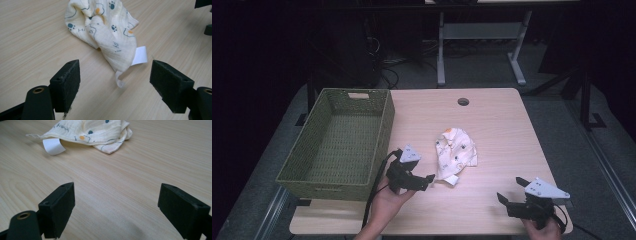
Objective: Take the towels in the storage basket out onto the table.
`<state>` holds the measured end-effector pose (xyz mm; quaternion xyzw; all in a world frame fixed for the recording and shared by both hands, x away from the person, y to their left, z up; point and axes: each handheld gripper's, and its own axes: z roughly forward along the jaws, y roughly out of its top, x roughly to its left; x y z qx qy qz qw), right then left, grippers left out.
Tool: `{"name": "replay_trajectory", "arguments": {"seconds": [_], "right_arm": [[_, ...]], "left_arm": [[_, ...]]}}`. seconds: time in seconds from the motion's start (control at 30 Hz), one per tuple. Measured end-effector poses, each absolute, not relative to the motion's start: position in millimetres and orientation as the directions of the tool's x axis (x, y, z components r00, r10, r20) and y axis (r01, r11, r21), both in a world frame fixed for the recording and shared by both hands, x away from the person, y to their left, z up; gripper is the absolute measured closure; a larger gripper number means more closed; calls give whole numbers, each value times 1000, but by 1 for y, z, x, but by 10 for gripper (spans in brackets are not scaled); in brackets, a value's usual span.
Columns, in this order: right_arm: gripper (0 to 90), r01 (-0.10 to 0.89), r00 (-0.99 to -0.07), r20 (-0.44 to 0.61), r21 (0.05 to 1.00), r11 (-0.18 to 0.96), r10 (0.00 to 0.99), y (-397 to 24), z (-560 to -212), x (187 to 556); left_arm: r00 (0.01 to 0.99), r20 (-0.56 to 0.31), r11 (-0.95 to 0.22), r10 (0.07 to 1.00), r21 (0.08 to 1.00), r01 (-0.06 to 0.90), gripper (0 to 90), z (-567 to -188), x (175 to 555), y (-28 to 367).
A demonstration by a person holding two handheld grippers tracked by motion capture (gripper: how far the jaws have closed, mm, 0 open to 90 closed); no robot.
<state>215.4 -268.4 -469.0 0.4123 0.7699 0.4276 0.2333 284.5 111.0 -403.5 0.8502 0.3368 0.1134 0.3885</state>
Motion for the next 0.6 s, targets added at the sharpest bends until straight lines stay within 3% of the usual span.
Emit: {"name": "replay_trajectory", "arguments": {"seconds": [0.6], "right_arm": [[137,443,-553,-4,846,298,833,-266,-472,217]], "left_arm": [[748,-80,-467,659,736,490,233,-420,252,137]]}}
